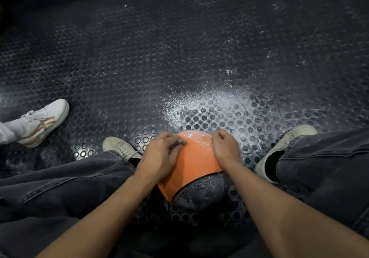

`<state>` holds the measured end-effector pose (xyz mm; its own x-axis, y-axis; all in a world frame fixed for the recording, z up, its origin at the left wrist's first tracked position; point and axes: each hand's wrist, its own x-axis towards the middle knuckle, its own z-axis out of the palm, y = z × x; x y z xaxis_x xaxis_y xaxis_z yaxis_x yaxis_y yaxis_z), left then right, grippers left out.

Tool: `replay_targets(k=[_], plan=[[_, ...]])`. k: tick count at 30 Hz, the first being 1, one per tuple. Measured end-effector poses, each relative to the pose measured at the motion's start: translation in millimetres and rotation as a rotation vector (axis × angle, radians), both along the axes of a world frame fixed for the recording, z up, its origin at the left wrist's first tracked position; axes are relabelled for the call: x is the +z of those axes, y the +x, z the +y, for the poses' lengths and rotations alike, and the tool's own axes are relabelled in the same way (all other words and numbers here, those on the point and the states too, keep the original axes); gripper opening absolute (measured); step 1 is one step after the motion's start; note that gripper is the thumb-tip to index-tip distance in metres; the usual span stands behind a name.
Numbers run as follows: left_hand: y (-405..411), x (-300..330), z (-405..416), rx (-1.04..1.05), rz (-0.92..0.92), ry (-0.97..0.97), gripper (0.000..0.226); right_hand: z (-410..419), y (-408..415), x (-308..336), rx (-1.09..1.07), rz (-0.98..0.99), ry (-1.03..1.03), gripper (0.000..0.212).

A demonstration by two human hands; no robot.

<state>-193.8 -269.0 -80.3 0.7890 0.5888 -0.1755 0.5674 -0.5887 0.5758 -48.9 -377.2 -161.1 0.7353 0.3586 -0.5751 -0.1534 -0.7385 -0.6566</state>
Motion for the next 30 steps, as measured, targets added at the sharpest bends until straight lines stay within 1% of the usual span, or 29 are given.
replay_targets(k=[3,5,8,10,13,14,15,17,18,19,22,24,26,27,30], plan=[[-8,-1,-10,0.019,0.112,0.010,0.034,-15,7,-12,-0.087,0.205,-0.046,0.035],[-11,-4,-12,0.091,0.152,-0.046,0.035,-21,6,-13,-0.112,0.320,-0.054,0.039],[-4,-14,0,0.228,0.049,-0.142,0.026,-16,5,-10,-0.093,0.394,-0.029,0.041],[0,-18,6,0.322,-0.017,-0.148,0.022,-10,8,-7,-0.069,0.424,0.001,0.038],[2,-24,16,0.439,-0.047,-0.127,0.021,-6,8,-10,-0.092,0.481,0.059,0.039],[1,-26,21,0.473,-0.045,-0.137,0.022,-7,6,-12,-0.094,0.495,0.060,0.043],[-1,-28,26,0.506,-0.029,-0.162,0.024,-8,4,-14,-0.112,0.524,0.056,0.052],[-4,-29,37,0.555,0.014,-0.223,0.027,-10,0,-21,-0.152,0.614,0.019,0.081],[-5,-29,40,0.568,0.028,-0.248,0.028,-11,-2,-23,-0.163,0.668,0.015,0.091],[-6,-30,43,0.578,0.028,-0.267,0.027,-10,-4,-23,-0.169,0.700,0.019,0.095],[-9,-33,41,0.589,-0.009,-0.305,0.024,-8,-4,-21,-0.166,0.687,0.055,0.094],[-10,-37,36,0.601,-0.051,-0.344,0.021,-13,-1,-23,-0.156,0.645,0.064,0.110],[-7,-38,29,0.612,-0.093,-0.398,0.018,-22,8,-23,-0.136,0.586,0.062,0.117],[-4,-39,25,0.611,-0.109,-0.421,0.016,-26,13,-19,-0.128,0.560,0.053,0.116],[4,-42,8,0.600,-0.133,-0.522,0.015,-37,25,4,-0.125,0.453,0.015,0.103]])
